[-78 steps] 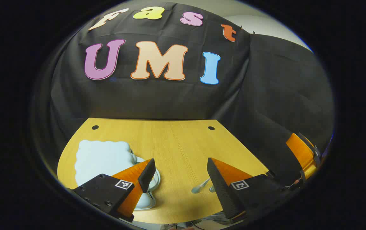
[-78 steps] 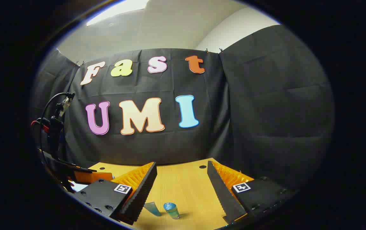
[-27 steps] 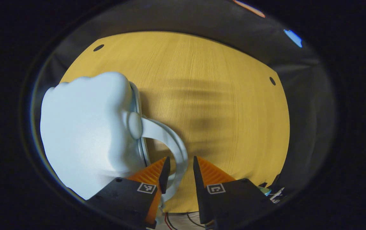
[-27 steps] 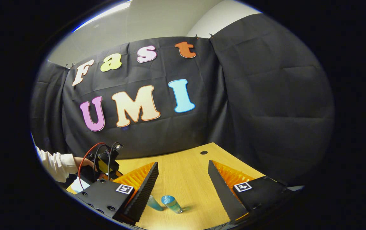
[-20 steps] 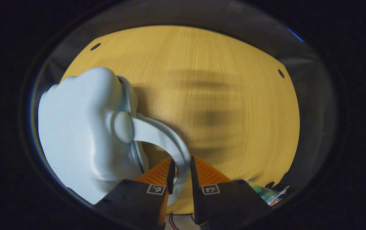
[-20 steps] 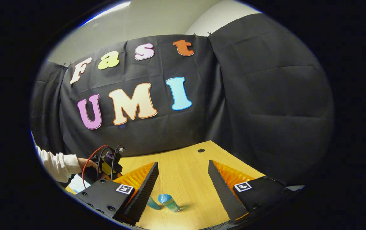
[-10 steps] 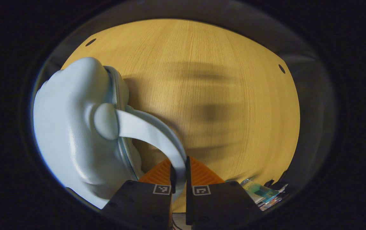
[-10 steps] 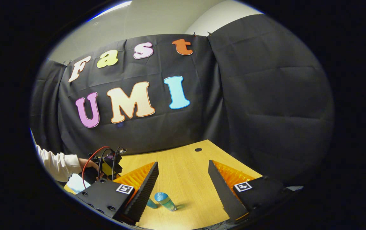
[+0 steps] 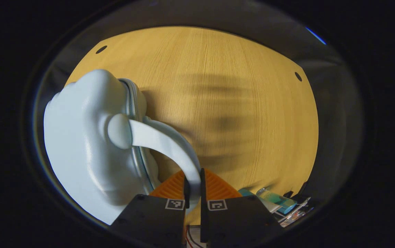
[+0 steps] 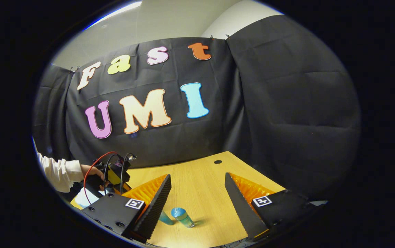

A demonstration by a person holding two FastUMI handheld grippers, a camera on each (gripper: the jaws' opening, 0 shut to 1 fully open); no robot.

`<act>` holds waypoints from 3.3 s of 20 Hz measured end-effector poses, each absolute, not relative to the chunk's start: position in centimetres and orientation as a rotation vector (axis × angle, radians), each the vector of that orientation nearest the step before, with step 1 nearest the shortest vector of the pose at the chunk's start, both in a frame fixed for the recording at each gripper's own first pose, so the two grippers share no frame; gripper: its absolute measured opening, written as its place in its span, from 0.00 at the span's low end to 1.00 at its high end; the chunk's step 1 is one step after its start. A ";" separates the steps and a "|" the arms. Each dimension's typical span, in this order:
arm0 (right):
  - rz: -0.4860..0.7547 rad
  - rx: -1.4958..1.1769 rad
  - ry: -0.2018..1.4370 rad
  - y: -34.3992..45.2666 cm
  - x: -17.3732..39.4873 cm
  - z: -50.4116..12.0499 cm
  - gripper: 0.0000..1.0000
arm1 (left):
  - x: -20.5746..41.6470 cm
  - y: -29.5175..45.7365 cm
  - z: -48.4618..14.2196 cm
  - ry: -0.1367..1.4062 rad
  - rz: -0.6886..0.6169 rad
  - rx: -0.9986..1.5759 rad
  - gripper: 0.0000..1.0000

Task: First open the suitcase, pack the skin care products into it, and then close the suitcase.

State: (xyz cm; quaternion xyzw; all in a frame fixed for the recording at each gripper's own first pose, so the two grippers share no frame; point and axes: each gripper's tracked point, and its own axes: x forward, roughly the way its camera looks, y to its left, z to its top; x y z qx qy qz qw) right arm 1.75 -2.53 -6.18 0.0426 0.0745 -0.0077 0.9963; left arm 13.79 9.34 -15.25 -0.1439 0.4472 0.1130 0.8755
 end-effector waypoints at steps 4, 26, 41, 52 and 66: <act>-0.007 0.095 0.144 -2.2 1.6 -6.1 0.98 | 12.7 8.8 -13.2 0.895 0.210 -0.308 0.10; 0.264 0.093 0.143 9.6 2.9 -6.3 0.98 | -9.7 25.1 4.3 0.446 0.394 -0.322 0.06; 0.256 0.034 0.133 15.4 3.0 -7.1 0.98 | -19.2 46.4 -9.5 0.468 0.697 -0.524 0.00; 0.166 -0.014 0.171 14.6 0.9 -9.3 0.98 | -17.8 50.7 -18.0 0.547 0.653 -0.519 0.00; 0.110 -0.020 0.215 9.5 1.7 -10.5 0.98 | -14.3 45.1 -10.1 0.416 0.650 -0.204 0.96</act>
